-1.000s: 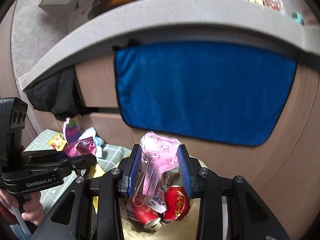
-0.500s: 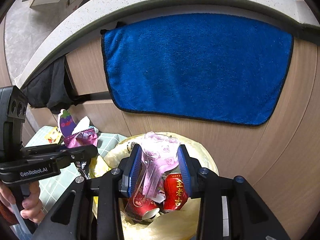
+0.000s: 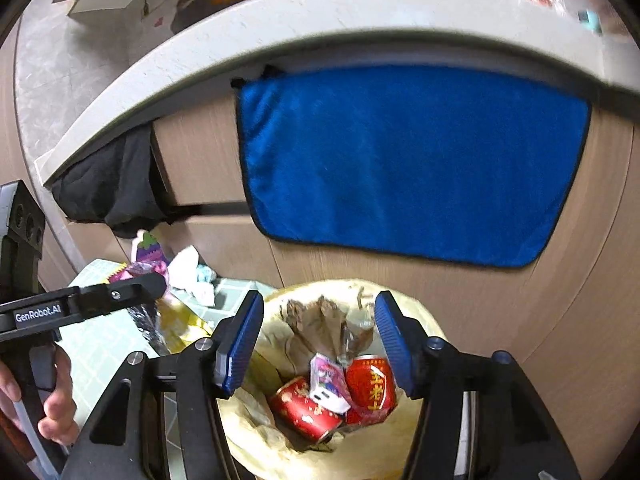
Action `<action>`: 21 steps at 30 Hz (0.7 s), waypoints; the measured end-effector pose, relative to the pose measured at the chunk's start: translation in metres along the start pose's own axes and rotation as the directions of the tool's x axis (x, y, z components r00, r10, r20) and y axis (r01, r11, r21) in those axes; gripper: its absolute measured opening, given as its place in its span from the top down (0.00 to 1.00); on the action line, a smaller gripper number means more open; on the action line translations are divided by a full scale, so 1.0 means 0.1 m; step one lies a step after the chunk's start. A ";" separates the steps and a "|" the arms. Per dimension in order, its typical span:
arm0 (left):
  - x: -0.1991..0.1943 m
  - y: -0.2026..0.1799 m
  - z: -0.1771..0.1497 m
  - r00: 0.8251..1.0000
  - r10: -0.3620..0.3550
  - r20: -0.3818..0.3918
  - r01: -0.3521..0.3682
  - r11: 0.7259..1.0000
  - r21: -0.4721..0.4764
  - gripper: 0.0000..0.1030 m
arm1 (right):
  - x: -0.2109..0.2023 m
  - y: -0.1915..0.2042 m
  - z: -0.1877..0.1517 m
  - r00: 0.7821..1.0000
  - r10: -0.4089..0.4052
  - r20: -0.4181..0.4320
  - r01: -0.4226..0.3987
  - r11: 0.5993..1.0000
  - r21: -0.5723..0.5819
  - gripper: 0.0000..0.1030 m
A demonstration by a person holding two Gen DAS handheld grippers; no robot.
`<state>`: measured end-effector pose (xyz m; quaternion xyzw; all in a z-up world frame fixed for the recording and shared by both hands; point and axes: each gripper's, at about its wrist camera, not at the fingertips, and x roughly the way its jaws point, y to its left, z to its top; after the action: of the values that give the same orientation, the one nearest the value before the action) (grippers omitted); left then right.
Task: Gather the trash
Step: 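Move back to the table and grasp the pink sponge with the left tool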
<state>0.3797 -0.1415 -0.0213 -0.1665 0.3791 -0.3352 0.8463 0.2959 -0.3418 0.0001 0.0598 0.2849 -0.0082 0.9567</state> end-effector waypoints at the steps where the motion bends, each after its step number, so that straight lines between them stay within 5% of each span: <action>1: 0.05 -0.01 0.00 1.000 -0.004 -0.003 0.004 1.000 -0.002 0.56 | -0.02 0.00 0.02 1.000 -0.014 0.010 0.014 1.000 0.001 0.45; 6: 0.36 0.07 -0.05 0.997 -0.042 -0.057 0.039 0.998 -0.056 0.48 | -0.07 -0.13 0.05 0.999 -0.041 0.016 0.041 0.999 0.025 0.43; 13: 0.56 0.09 -0.21 0.993 0.061 -0.104 -0.062 0.998 -0.003 0.40 | -0.05 -0.29 -0.02 0.998 -0.056 0.006 0.055 0.997 0.050 0.43; 18: 0.21 0.06 -0.19 0.978 0.210 0.012 -0.210 0.972 0.108 0.40 | -0.03 -0.26 -0.03 1.000 -0.024 0.005 0.023 0.998 0.066 0.43; 21: -0.21 0.15 -0.10 0.945 0.294 0.143 -0.311 0.943 0.119 0.40 | -0.07 -0.14 0.03 0.999 0.024 0.023 -0.026 0.998 0.061 0.42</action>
<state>0.3689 -0.1165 -0.0248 -0.0666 0.3229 -0.2161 0.9190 0.2912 -0.3565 0.0046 0.0926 0.2732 -0.0057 0.9575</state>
